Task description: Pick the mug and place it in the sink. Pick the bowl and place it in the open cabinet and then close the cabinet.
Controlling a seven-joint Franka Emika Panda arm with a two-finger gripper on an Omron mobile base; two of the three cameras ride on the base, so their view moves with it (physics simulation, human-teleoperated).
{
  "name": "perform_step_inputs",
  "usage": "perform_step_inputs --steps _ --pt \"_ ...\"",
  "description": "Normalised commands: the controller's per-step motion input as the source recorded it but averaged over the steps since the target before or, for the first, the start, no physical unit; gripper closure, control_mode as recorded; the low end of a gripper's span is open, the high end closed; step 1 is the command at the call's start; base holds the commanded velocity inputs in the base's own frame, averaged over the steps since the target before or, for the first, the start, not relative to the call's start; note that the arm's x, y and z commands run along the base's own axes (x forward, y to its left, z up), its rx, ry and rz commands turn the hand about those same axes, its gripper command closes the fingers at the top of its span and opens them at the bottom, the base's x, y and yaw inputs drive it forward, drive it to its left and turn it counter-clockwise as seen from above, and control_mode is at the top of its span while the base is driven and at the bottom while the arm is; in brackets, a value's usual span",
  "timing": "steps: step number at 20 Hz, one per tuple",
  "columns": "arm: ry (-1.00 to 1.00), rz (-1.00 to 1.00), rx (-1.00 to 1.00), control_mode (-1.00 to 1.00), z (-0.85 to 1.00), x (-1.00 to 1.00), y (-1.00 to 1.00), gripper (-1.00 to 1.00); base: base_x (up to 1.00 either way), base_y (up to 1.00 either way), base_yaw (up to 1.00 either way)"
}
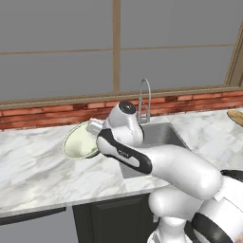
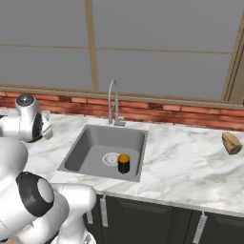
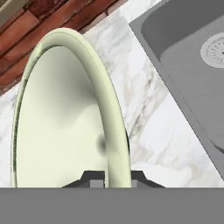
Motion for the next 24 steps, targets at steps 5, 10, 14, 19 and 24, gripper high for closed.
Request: perform_step_inputs --steps 5,10,14,19,24 --pt "-0.15 -0.19 0.08 -1.00 0.77 -0.64 -0.58 1.00 0.00 0.00 0.00" --pt "0.00 -0.21 0.15 -1.00 0.88 -0.59 -0.54 1.00 0.00 0.00 0.00" --pt "0.00 -0.23 0.16 -1.00 0.91 -0.40 -0.43 1.00 0.00 0.00 0.00" --pt "0.01 -0.23 0.12 -1.00 0.81 -0.35 -0.38 1.00 0.00 0.00 0.00" --pt "0.00 -0.20 0.09 -1.00 0.70 -0.36 -0.35 1.00 0.00 0.00 0.00"
